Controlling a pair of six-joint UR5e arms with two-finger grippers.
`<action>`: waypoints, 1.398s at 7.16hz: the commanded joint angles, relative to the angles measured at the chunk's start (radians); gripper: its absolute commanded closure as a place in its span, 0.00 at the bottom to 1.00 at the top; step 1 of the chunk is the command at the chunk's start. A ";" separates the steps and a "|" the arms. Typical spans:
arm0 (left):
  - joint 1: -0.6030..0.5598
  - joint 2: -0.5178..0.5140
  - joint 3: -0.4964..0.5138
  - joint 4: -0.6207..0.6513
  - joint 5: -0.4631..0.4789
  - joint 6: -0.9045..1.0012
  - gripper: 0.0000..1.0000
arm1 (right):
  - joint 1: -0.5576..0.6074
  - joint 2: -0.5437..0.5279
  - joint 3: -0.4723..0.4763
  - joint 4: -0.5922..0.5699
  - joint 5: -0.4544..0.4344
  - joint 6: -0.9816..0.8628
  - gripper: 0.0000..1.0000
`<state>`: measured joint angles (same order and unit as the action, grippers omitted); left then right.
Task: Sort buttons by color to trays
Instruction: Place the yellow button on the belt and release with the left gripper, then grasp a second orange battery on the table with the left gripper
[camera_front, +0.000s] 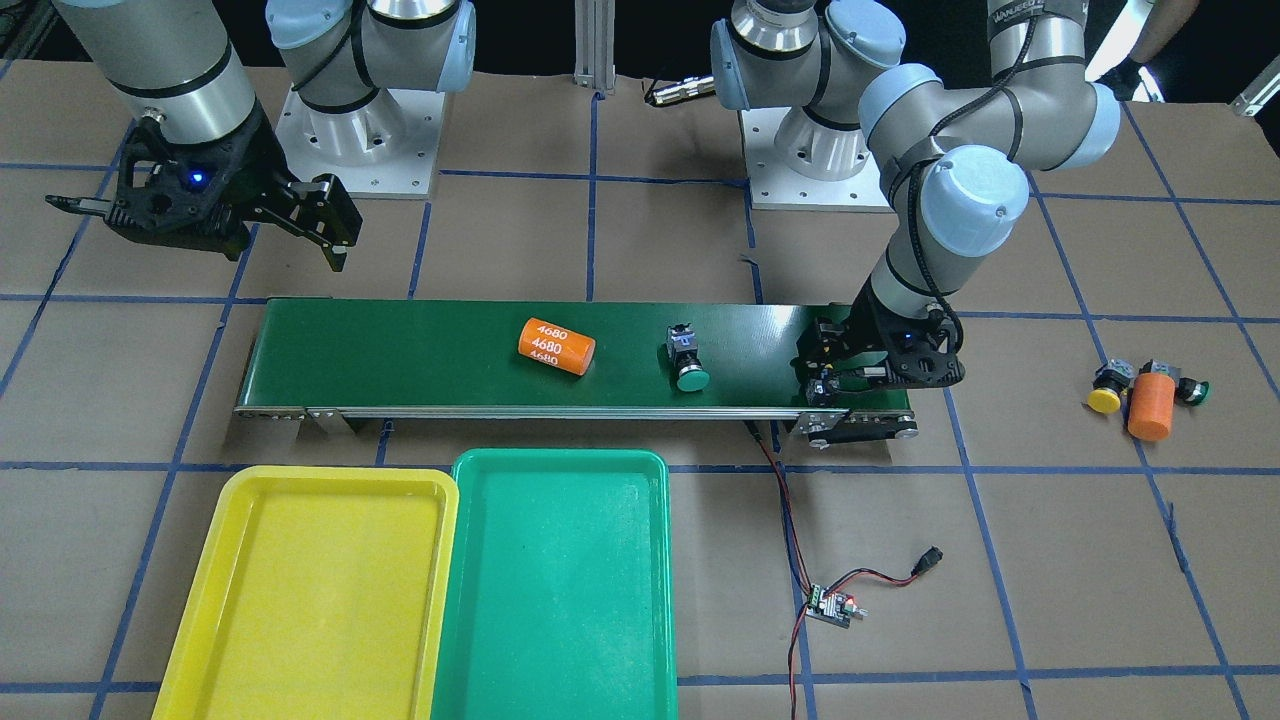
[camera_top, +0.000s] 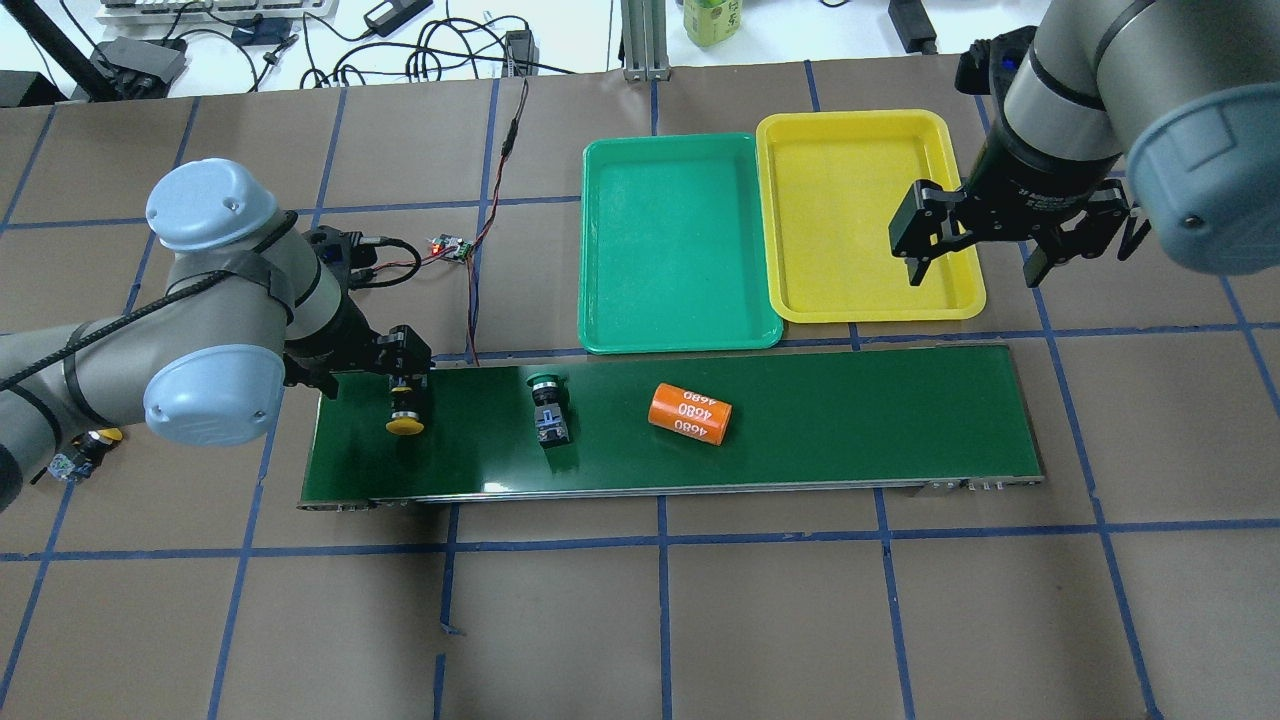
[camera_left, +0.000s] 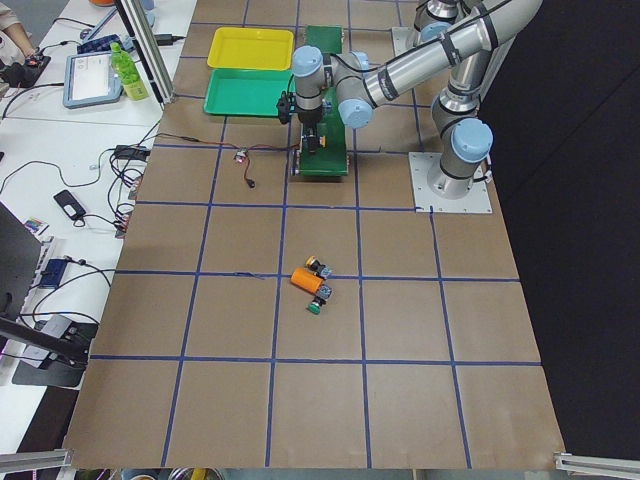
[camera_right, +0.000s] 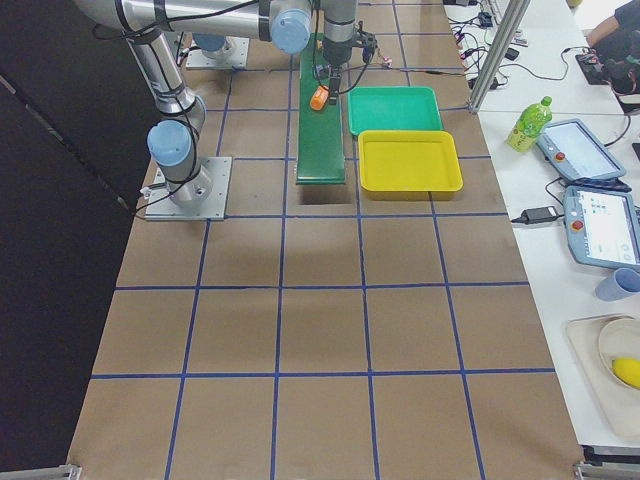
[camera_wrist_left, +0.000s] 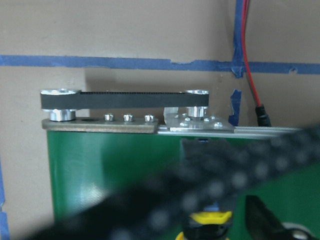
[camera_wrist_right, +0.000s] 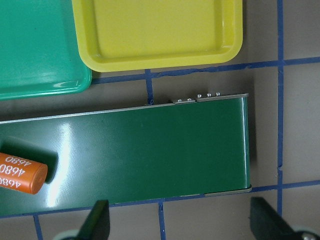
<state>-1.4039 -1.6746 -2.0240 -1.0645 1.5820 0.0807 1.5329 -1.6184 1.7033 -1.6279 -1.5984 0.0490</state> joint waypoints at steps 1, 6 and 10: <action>0.183 -0.026 0.170 -0.240 0.004 0.122 0.00 | 0.000 0.000 0.001 -0.001 -0.003 0.000 0.00; 0.713 -0.219 0.198 0.045 0.046 1.016 0.00 | -0.002 -0.003 0.019 -0.001 -0.002 0.005 0.00; 0.741 -0.384 0.229 0.196 0.030 1.189 0.00 | -0.002 0.000 0.028 -0.055 0.001 0.008 0.00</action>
<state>-0.6642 -2.0175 -1.8024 -0.8835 1.6163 1.2390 1.5309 -1.6199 1.7261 -1.6495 -1.5979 0.0491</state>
